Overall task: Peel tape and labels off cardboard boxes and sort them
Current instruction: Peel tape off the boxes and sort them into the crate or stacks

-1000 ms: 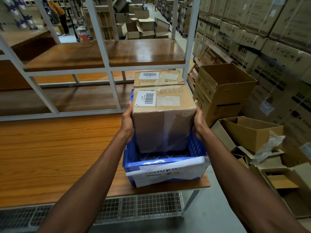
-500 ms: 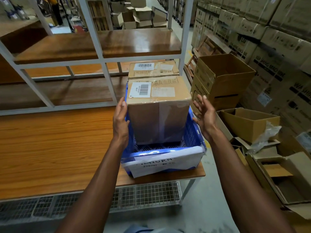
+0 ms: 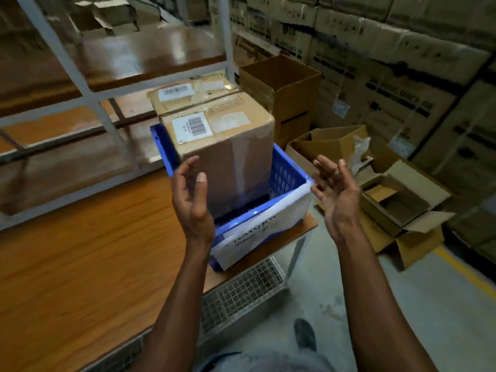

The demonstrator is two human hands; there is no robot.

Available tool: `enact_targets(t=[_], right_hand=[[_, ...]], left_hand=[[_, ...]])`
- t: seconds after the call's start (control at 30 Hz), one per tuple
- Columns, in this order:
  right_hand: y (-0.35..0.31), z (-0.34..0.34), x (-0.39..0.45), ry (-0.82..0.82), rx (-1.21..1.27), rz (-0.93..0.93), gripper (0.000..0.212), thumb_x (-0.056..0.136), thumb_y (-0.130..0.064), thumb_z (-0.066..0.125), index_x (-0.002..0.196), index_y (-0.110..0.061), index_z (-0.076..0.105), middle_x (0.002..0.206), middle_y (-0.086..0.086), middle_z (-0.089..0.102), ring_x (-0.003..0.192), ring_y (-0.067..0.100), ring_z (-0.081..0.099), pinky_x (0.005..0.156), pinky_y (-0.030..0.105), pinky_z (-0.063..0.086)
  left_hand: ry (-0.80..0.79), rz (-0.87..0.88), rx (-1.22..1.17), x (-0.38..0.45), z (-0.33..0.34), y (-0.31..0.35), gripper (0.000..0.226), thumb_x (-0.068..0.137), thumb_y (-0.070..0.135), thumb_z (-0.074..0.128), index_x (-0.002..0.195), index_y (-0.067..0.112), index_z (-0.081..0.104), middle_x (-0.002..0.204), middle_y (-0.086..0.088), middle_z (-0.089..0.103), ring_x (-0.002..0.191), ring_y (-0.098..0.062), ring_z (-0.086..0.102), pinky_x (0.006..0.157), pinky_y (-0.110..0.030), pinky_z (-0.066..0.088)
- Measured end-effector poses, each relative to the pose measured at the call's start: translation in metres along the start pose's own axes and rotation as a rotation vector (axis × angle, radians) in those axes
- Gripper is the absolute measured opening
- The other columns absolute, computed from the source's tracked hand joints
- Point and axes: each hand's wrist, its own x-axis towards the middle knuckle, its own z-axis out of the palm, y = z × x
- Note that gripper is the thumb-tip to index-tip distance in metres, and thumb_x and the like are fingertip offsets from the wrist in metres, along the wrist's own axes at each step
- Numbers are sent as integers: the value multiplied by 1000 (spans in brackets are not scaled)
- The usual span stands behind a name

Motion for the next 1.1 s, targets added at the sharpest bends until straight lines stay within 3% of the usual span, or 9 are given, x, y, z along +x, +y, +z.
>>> enact_targets(t=[0.1,0.17,0.3,0.47,0.67,0.8,0.87,1.0,1.1], right_hand=[[14,-14,-50,103,53,-7,51,106,-50,41,129,-16,71,125,2,74,120,24,68,100,42,49],[24,-28,-85,215,50,22,49,106,-50,42,122,-15,72,119,5,76,113,27,71,95,40,52],[51,-72,-158,416,14,134,41,106,-46,45,113,-17,74,113,4,78,103,27,72,88,38,50],[108,-141,-254,667,54,405,34,106,-39,46,109,-16,72,120,8,75,97,27,71,84,35,48],[181,-207,-414,951,490,531,32,106,-38,45,110,-16,67,131,7,68,94,24,68,75,31,48],[217,-230,-536,1159,901,387,41,105,-35,47,135,-12,61,118,6,70,97,26,66,75,33,47],[232,-237,-597,1251,1024,322,44,104,-34,49,141,-12,58,114,6,70,96,27,67,76,34,47],[253,-247,-705,1388,1135,228,44,104,-33,49,142,-11,57,123,6,68,96,27,65,76,35,48],[262,-257,-761,1452,1135,258,40,106,-34,47,137,-11,58,137,7,63,95,26,65,76,33,47]], left_hand=[[-210,-48,-140,-24,0,4,35,101,26,50,127,5,62,123,-18,65,111,-32,64,92,-41,53],[-367,-191,-239,-48,6,2,35,100,32,51,117,6,66,108,-19,67,93,-29,64,82,-37,53],[-674,-740,-435,-108,18,-4,42,99,42,54,108,4,68,93,-12,71,82,-23,66,79,-32,54],[-942,-1191,-240,-193,21,-34,43,104,44,44,108,9,70,95,-9,68,79,-24,66,78,-35,51],[-1258,-1406,50,-307,11,-56,36,102,45,44,101,16,66,98,-4,64,83,-25,60,74,-34,45],[-1323,-1550,122,-392,-14,-57,42,104,47,44,114,13,66,121,-9,66,104,-30,63,101,-40,44],[-1357,-1599,152,-433,-30,-47,43,103,47,44,119,14,66,125,-8,65,108,-29,63,102,-40,44],[-1443,-1635,203,-508,-68,-16,47,102,49,44,127,15,64,126,-7,65,110,-30,63,94,-40,48],[-1495,-1638,231,-551,-90,7,46,103,48,44,127,14,63,126,-8,65,110,-30,62,100,-41,46]])
